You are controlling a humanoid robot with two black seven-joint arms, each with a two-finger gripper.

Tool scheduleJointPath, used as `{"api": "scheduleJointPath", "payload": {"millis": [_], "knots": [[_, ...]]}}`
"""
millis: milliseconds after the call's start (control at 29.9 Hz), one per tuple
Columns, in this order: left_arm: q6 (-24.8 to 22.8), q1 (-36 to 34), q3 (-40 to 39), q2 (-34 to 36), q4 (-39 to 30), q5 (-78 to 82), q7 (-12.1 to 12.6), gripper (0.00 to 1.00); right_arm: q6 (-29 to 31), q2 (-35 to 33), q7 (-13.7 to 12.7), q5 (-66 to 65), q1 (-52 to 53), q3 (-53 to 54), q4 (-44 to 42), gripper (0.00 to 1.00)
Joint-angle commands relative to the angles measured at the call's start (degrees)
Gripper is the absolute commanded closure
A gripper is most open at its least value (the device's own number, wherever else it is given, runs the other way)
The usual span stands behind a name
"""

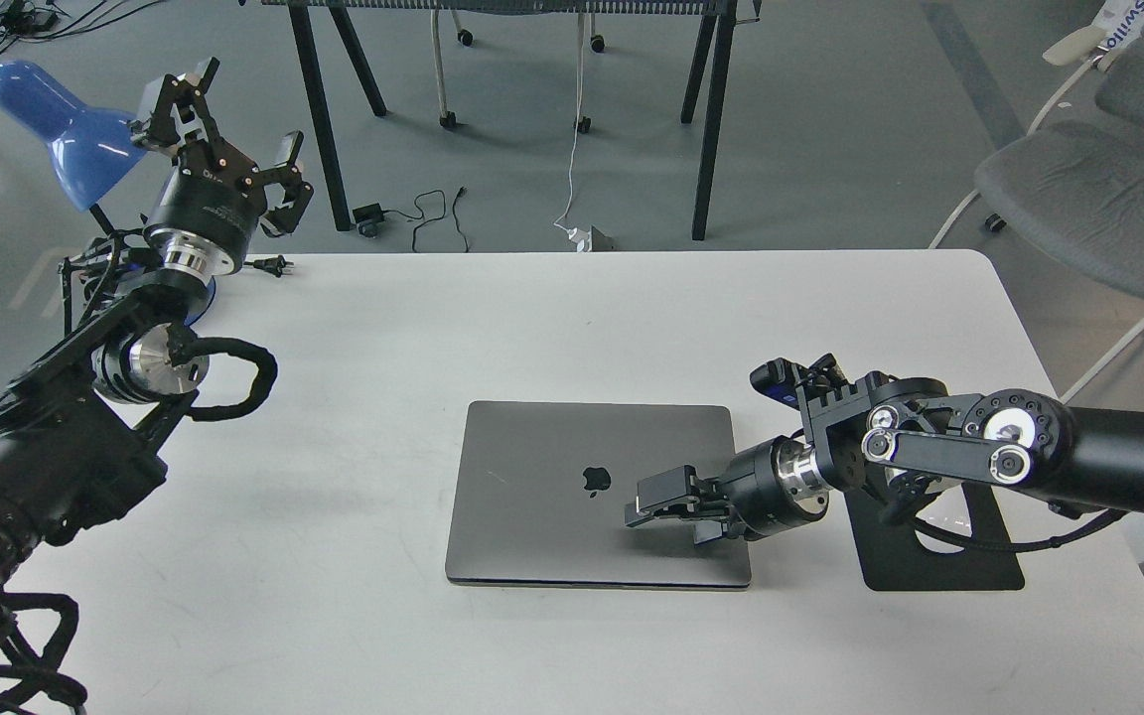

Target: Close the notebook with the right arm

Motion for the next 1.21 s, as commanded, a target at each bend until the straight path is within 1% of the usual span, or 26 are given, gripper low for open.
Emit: {"api": "scheduleJointPath", "payload": {"millis": [0,100,234,402,502,636,871,1038,1172], "knots": [[0.0,0.0,0.0,0.0,0.0,0.0,0.0,0.00,0.0,-0.2,0.2,0.3,2.5,3.8,-0.4,0.00],[0.0,0.0,0.0,0.0,0.0,0.0,0.0,0.00,0.0,-0.4,0.2,0.4,2.6,12.1,-2.8,0.00],[0.0,0.0,0.1,-0.1,0.1,0.0,0.0,0.00,0.0,0.0,0.2,0.6,1.7,25.9,-8.5,0.00],[0.0,0.1,0.1,-0.1,0.0,0.0,0.0,0.00,0.0,0.3,0.8,0.9,-2.4,43.6,-15.2,0.00],[0.0,0.0,0.0,-0.1,0.0,0.0,0.0,0.00,0.0,1.0,0.8,3.1,-6.6,54.1,-16.7,0.00],[0.0,0.0,0.1,-0.1,0.0,0.0,0.0,0.00,-0.9,1.0,0.9,8.7,-10.6,63.5,-16.8,0.00],[0.0,0.0,0.0,-0.1,0.0,0.0,0.0,0.00,-3.9,1.6,1.2,22.7,-16.0,73.4,-16.9,0.00],[0.0,0.0,0.0,-0.1,0.0,0.0,0.0,0.00,-4.4,2.9,1.2,30.6,-18.5,75.7,-16.9,0.00],[0.0,0.0,0.0,-0.1,0.0,0.0,0.0,0.00,-3.9,3.1,1.1,34.1,-21.2,75.7,-16.6,0.00]]}}
